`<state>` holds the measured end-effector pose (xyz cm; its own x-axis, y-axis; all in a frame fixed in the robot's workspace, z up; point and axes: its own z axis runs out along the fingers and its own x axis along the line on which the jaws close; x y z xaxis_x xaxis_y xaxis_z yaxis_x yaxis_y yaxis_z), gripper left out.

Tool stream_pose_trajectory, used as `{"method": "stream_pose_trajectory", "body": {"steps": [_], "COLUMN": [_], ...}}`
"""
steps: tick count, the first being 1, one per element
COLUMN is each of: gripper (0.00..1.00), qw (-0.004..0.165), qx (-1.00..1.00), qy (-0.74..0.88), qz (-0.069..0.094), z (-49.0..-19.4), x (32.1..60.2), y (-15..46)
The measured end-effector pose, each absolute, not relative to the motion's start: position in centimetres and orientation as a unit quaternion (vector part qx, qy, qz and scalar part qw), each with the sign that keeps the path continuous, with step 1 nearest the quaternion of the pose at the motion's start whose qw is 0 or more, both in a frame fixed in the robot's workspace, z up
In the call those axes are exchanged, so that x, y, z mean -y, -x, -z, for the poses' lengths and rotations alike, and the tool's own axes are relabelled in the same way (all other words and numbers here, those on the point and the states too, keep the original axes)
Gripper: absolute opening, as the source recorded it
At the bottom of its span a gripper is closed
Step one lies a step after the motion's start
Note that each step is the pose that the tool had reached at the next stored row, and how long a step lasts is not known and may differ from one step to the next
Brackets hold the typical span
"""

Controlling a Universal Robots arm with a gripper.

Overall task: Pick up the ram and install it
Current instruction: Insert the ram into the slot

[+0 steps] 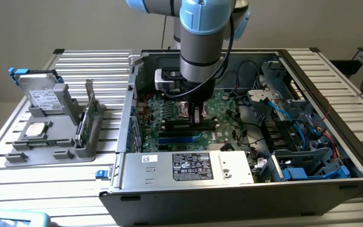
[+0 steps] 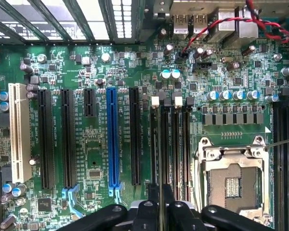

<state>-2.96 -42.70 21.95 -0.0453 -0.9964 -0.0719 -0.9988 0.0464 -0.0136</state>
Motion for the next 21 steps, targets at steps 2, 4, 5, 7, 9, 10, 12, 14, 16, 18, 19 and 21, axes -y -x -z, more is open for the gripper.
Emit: {"method": "stream_pose_trajectory", "body": {"steps": [2,4,5,7,9,10,12,14,16,18,19,21], "gripper": [0.21,0.33,0.39,0.45,0.56,0.62,0.68,0.74,0.8,0.8,0.8,0.8], "qw": [0.031,0.031,0.031,0.031,0.03,0.03,0.03,0.03,0.03,0.03,0.03,0.029], "qx": [-0.723,-0.723,-0.723,-0.723,-0.723,-0.723,-0.723,-0.723,-0.723,-0.723,-0.723,-0.723], "qy": [0.69,0.69,0.69,0.69,0.69,0.69,0.69,0.69,0.69,0.69,0.69,0.69], "qz": [-0.02,-0.02,-0.02,-0.02,-0.02,-0.019,-0.019,-0.019,-0.019,-0.019,-0.019,-0.018], "z": [-22.0,-22.4,-22.7,-23.6,-24.4,-24.7,-25.6,-26.4,-27.0,-27.9,-28.2,-28.7], "x": [42.7,42.7,42.7,42.7,42.7,42.7,42.7,42.7,42.7,42.7,42.7,42.7], "y": [2.9,2.9,2.9,2.9,2.9,2.9,2.9,2.9,2.9,2.9,2.9,2.9]}}
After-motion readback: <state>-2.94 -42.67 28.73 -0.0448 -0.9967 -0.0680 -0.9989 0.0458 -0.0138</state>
